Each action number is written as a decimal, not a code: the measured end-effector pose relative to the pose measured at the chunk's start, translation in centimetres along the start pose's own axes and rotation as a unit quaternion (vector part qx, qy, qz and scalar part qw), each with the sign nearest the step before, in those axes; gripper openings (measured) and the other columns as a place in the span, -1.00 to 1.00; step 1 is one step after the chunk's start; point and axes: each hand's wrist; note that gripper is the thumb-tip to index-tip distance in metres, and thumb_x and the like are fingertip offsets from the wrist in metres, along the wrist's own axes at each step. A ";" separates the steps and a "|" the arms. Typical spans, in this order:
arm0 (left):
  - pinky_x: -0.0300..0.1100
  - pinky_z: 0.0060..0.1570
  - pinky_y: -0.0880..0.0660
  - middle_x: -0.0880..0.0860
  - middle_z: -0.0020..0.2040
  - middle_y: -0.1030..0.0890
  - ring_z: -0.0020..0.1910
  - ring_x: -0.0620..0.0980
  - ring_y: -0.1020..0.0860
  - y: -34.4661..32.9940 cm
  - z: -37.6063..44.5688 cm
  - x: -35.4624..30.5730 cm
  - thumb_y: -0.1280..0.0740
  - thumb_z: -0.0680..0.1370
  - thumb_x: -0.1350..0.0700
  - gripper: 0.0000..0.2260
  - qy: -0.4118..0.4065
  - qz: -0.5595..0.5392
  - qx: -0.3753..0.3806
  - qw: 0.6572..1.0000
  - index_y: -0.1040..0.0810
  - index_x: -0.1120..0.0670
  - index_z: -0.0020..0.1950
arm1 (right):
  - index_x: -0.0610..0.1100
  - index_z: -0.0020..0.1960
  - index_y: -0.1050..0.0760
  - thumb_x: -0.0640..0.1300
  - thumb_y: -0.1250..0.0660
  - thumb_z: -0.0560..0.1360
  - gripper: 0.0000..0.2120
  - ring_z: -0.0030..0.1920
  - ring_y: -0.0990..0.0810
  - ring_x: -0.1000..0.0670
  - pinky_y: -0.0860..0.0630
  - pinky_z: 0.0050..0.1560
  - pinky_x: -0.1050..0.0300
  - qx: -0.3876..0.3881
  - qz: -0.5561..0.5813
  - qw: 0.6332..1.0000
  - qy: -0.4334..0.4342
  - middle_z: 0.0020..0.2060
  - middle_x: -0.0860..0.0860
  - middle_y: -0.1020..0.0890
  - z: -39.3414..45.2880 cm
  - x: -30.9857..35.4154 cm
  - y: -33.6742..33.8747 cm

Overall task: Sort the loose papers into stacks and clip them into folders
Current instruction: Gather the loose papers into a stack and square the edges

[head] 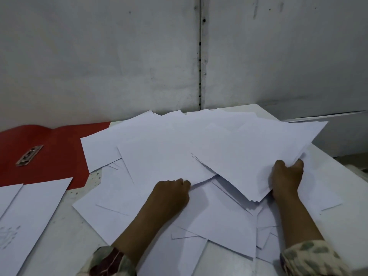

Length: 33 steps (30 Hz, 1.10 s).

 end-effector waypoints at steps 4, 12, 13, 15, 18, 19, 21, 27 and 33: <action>-0.36 -0.67 0.02 -0.01 -0.68 -0.29 -0.75 -0.08 -0.37 -1.5 -0.8 1.7 -0.40 0.26 0.08 -0.83 0.133 -0.042 -0.032 0.990 -0.41 0.05 -0.41 | -0.20 0.39 -0.24 -0.32 -0.09 0.50 -0.54 0.22 -0.48 -0.19 -0.40 0.12 0.11 -0.007 0.009 1.000 0.003 0.28 -0.15 -0.47 0.1 0.1 -0.1; -0.09 -0.48 -0.51 0.01 -0.48 -0.40 -0.57 0.01 -0.43 -1.5 -2.0 3.2 -0.19 0.59 0.16 -0.83 0.244 -0.268 -0.176 0.915 -0.22 0.00 -0.14 | -0.25 0.23 -0.39 -0.31 -0.14 0.49 -0.68 0.03 -0.51 -0.14 -0.40 0.04 0.11 0.079 -0.055 0.995 0.013 0.13 -0.17 -0.54 0.0 0.1 -0.4; -0.15 -0.56 -0.48 0.04 -0.49 -0.43 -0.61 0.01 -0.43 -1.7 -1.9 2.9 -0.16 0.58 0.13 -0.85 0.208 -0.260 -0.200 0.921 -0.21 -0.04 -0.14 | -0.24 0.16 -0.42 -0.31 -0.16 0.48 -0.74 -0.02 -0.50 -0.11 -0.39 0.00 0.11 0.105 -0.063 0.992 0.020 0.08 -0.16 -0.55 -0.2 0.1 -0.5; -0.31 -0.60 -0.35 0.03 -0.50 -0.48 -0.64 -0.02 -0.44 -1.7 -1.6 2.1 -0.06 0.56 0.07 -0.92 0.147 -0.227 -0.217 0.938 -0.33 -0.01 -0.06 | -0.20 0.07 -0.44 -0.32 -0.17 0.48 -0.81 -0.08 -0.49 -0.09 -0.37 -0.06 0.13 0.150 -0.079 0.985 0.033 0.00 -0.13 -0.56 -0.7 0.3 -0.7; -0.33 -0.55 -0.37 0.00 -0.37 -0.64 -0.54 -0.09 -0.55 -1.9 -1.2 0.7 0.10 0.63 0.02 -0.54 0.085 -0.179 -0.234 0.952 -0.59 0.11 0.04 | -0.19 0.03 -0.46 -0.33 -0.17 0.48 -0.83 -0.23 -0.49 -0.03 -0.39 -0.26 0.16 0.214 -0.102 0.971 0.034 -0.11 -0.10 -0.55 -1.2 0.4 -0.9; -0.32 -0.52 -0.41 -0.01 -0.30 -0.68 -0.48 -0.10 -0.59 -2.0 -1.1 0.2 0.12 0.63 0.01 -0.48 0.064 -0.167 -0.239 0.955 -0.63 0.13 0.03 | -0.18 0.02 -0.45 -0.33 -0.18 0.49 -0.84 -0.24 -0.49 -0.01 -0.39 -0.31 0.18 0.233 -0.112 0.966 0.034 -0.13 -0.09 -0.55 -1.4 0.5 -0.9; -0.34 -0.46 -0.44 -0.03 -0.24 -0.70 -0.43 -0.13 -0.61 -2.6 -1.0 -0.5 0.12 0.63 0.02 -0.47 0.015 -0.160 -0.243 0.957 -0.66 0.14 0.01 | -0.16 0.00 -0.43 -0.30 -0.18 0.50 -0.87 -0.23 -0.48 -0.01 -0.38 -0.32 0.23 0.257 -0.139 0.955 0.044 -0.16 -0.07 -0.55 -1.6 0.6 -1.1; -0.31 -0.29 -0.56 -0.01 -0.10 -0.71 -0.23 -0.10 -0.67 -2.9 -1.0 -1.9 -0.03 0.58 0.11 -0.65 -0.100 -0.170 -0.219 0.955 -0.60 0.10 0.08 | -0.13 -0.09 -0.43 -0.14 -0.17 0.57 -0.89 -0.09 -0.48 -0.05 -0.36 -0.16 0.11 0.318 -0.168 0.932 0.047 -0.13 -0.04 -0.52 -1.6 0.6 -1.4; -0.26 -0.42 -0.55 -0.05 -0.06 -0.69 -0.23 -0.09 -0.66 -2.8 -1.2 -1.9 -0.17 0.43 0.12 -0.78 -0.157 -0.191 -0.166 0.955 -0.41 0.04 0.07 | 0.01 0.24 -0.42 0.21 -0.09 0.55 -0.60 0.13 -0.52 -0.04 -0.40 0.24 0.05 0.373 -0.061 0.922 -0.084 0.12 0.04 -0.53 -1.3 1.2 -1.1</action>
Point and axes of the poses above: each hand's wrist, its own z-axis towards the middle knuckle, its own y-axis out of the back of the hand, x = y × z
